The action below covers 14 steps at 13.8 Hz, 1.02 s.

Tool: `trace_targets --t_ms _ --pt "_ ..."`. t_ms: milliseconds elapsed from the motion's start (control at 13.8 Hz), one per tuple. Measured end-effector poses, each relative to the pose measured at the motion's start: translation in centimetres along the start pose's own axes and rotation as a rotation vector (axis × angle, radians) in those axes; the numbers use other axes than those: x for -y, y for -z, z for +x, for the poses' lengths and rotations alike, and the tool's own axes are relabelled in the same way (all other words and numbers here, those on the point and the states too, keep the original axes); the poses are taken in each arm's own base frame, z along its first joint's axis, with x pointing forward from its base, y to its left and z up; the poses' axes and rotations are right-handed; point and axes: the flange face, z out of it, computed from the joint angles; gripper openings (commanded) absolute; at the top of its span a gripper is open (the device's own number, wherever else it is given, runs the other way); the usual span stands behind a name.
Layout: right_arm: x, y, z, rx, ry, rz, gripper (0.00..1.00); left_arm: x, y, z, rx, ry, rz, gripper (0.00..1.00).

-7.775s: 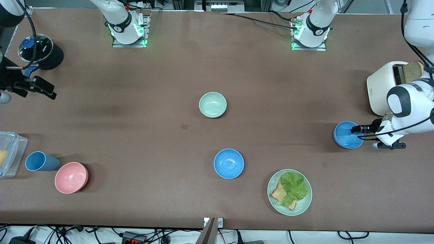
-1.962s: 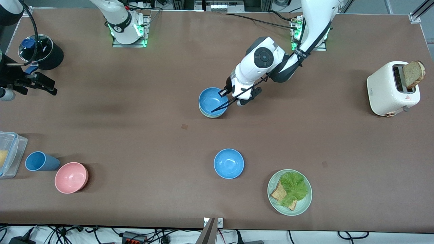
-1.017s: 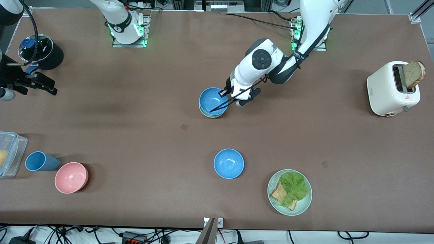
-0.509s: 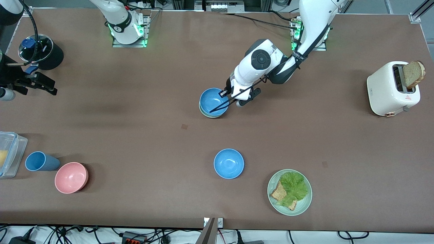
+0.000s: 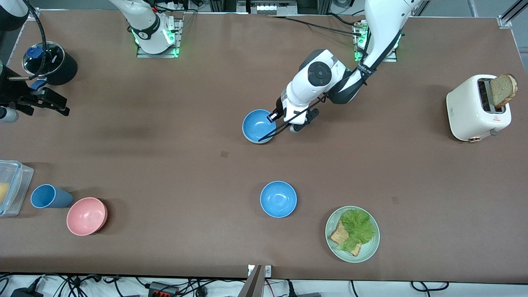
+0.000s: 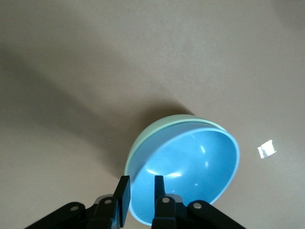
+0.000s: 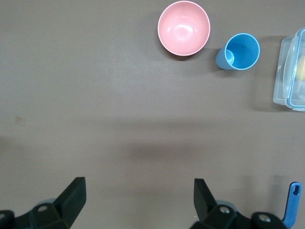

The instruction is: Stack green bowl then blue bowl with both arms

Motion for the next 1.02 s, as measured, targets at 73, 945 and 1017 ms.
trace_targets --t_ms 73,945,1017 --pt "0.0 0.0 0.0 0.000 0.000 0.000 1.00 -0.3 0.3 0.1 0.000 0.003 -0.002 0.28" --pt "-0.1 -0.1 -0.1 0.006 -0.001 0.000 1.00 -4.2 11.4 9.9 -0.001 -0.073 0.126 0.36" --pt "-0.1 -0.1 -0.1 0.006 -0.001 0.000 1.00 -4.0 12.7 11.5 0.000 -0.102 0.130 0.37"
